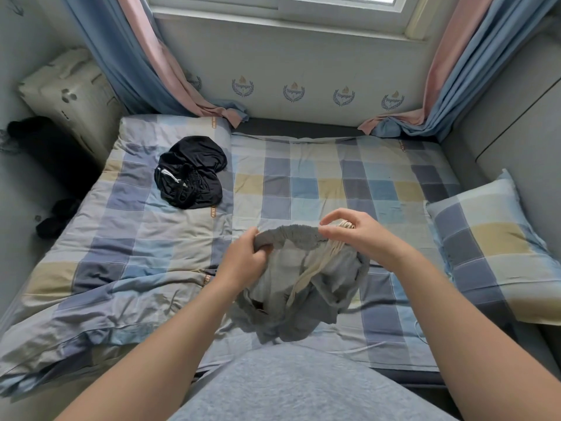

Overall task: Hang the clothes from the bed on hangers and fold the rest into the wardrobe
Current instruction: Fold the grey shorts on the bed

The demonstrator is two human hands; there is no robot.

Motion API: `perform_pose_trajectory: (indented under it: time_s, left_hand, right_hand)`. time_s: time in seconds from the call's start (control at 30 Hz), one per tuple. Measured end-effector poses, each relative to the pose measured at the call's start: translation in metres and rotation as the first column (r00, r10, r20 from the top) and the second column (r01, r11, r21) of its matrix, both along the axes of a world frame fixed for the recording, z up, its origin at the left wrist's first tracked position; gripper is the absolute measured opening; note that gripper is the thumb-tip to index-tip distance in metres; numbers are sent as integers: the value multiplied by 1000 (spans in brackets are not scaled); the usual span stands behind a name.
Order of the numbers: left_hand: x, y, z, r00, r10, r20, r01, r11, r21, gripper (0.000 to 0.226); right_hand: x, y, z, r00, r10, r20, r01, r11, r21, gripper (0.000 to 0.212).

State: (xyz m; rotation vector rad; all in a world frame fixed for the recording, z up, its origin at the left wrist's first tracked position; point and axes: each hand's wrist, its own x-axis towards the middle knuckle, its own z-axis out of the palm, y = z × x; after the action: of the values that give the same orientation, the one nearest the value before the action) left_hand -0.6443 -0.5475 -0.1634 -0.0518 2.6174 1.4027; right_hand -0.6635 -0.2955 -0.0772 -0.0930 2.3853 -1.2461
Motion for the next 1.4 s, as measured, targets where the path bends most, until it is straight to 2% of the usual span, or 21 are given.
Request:
perform_pose_trajectory:
  time_s: [0.1, 0.23, 0.33, 0.47, 0.57, 0.73, 0.93, 1.1, 1.17, 1.23, 1.33, 1.4]
  left_hand:
    - [-10, -1, 19, 995, 57, -85, -55, 998, 27, 19]
    - [-22, 2, 45, 988, 40, -150, -32, 998, 54, 27]
    - [-30, -1, 56, 971, 72, -228, -83, 996, -43, 28]
    - [-46, -28, 55, 949, 121, -292, -217, 921, -324, 19]
    - [-53, -53, 41, 962, 163, -221, -248, 860, -445, 19]
    - [-50, -86, 10, 960, 278, -22, -242, 792, -560, 16]
    - [-29, -119, -20, 892, 423, 161, -253, 762, -596, 14]
    - [-19, -149, -35, 834, 508, 216, -355, 793, -495, 14]
    - [-18, -160, -37, 807, 550, 216, -430, 797, -425, 17]
    - [-20, -166, -36, 759, 598, 258, -531, 797, -287, 24]
    - [-27, -168, -32, 659, 641, 393, -676, 734, -63, 23]
    - [-30, -166, -29, 570, 654, 497, -775, 629, 62, 17]
  right_hand:
    - [-6, -9, -15, 996, -57, -68, 69, 979, 190, 6]
    - [-10, -28, -31, 987, -3, -162, 91, 840, 535, 23]
    - [-19, -40, -35, 965, -4, -264, 143, 849, 509, 23]
    - [-33, -34, -39, 926, -85, -368, 281, 806, 521, 15]
    - [-40, -23, -45, 905, -110, -412, 340, 767, 543, 18]
    - [-45, 4, -64, 891, -168, -423, 410, 701, 584, 17]
    - [-39, 49, -88, 862, -459, -214, 496, 678, 543, 27]
    - [-35, 69, -91, 790, -592, -160, 593, 670, 446, 22]
    - [-35, 73, -88, 722, -683, -109, 672, 655, 345, 26]
    - [-36, 73, -83, 640, -768, 4, 751, 627, 206, 31]
    - [-39, 69, -77, 549, -812, 199, 821, 569, 56, 36]
    - [-41, 69, -73, 481, -810, 337, 862, 507, -11, 34]
